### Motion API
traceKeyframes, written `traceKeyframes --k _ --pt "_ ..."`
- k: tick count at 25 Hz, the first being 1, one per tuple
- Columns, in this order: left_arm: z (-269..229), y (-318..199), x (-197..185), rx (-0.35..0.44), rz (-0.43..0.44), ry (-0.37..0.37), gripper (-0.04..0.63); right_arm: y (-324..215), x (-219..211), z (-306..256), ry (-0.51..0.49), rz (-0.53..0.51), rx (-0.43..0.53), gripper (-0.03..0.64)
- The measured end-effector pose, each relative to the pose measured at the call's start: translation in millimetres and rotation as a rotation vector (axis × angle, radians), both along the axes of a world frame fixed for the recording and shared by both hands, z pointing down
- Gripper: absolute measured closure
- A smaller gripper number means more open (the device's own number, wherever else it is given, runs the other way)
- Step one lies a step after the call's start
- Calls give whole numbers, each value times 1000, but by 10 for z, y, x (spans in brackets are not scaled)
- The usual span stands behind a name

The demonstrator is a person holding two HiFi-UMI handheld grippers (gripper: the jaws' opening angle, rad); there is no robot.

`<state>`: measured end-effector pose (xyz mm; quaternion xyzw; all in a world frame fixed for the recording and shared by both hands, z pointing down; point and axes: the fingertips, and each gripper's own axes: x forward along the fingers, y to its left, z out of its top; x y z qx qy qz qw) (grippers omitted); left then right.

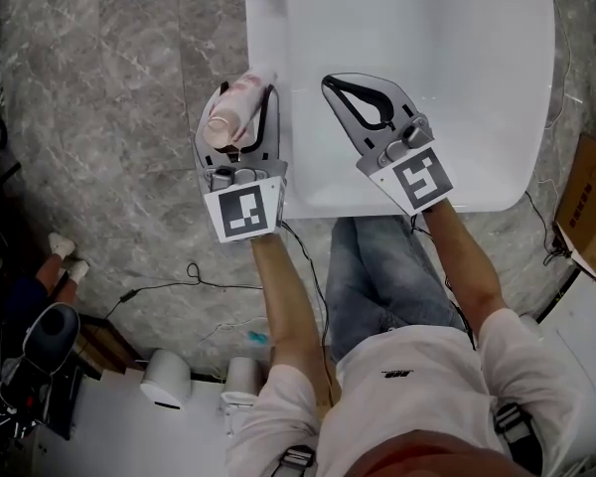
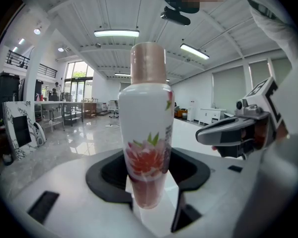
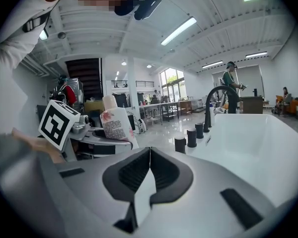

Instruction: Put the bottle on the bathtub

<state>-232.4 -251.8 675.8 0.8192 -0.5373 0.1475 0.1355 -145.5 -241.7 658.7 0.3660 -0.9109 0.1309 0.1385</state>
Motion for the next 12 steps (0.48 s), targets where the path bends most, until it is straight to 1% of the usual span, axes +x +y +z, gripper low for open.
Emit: traceKeyframes --k 12 --pt "270 -109 104 -10 33 -23 364 -7 -2 134 2 13 -4 621"
